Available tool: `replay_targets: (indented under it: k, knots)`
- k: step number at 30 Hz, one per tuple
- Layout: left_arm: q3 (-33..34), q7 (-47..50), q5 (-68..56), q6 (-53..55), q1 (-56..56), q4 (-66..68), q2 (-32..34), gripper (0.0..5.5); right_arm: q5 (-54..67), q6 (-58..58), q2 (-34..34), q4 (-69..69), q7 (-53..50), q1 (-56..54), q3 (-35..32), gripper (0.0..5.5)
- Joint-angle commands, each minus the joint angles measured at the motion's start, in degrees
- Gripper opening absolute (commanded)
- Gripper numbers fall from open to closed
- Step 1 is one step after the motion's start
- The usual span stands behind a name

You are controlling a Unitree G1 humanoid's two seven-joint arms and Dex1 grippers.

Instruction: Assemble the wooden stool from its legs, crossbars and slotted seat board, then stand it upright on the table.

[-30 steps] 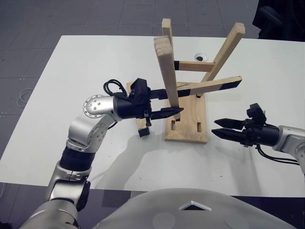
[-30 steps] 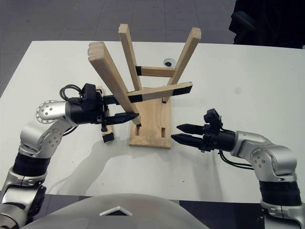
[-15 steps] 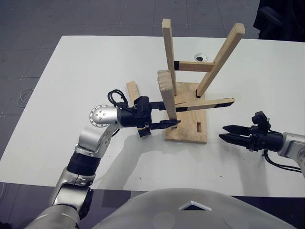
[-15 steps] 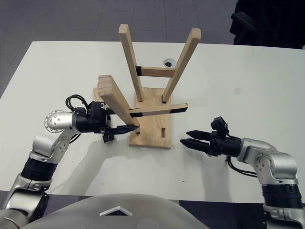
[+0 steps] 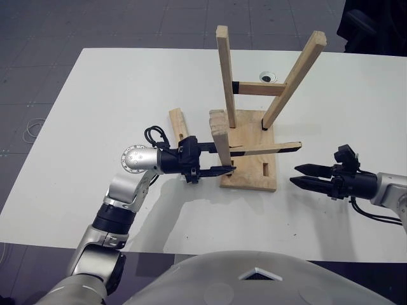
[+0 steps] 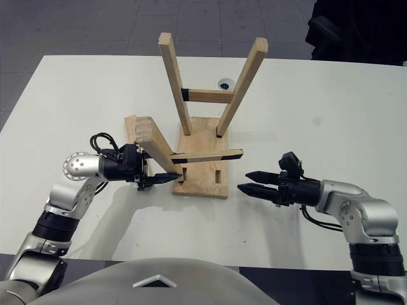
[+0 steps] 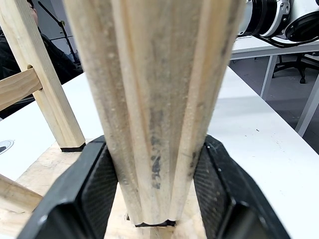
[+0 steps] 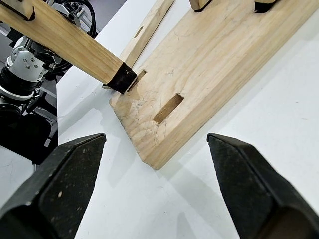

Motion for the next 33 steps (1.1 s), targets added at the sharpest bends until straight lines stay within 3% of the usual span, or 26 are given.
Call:
replay_targets:
  k: [1,33]
  knots:
    - [0.1,-0.57,0.74,-0.13,-1.18,1.57,-0.41,2.06,0.04,0.64,-0.43,-0.68,0.24,-0.63,0.1,3.74]
    - [-0.93,-3.0,2.5,-3.18,-1.29,5.94,-2.22,2.06,-0.33,1.89,-1.53,-0.99,1.35,-1.4,0.73,3.74]
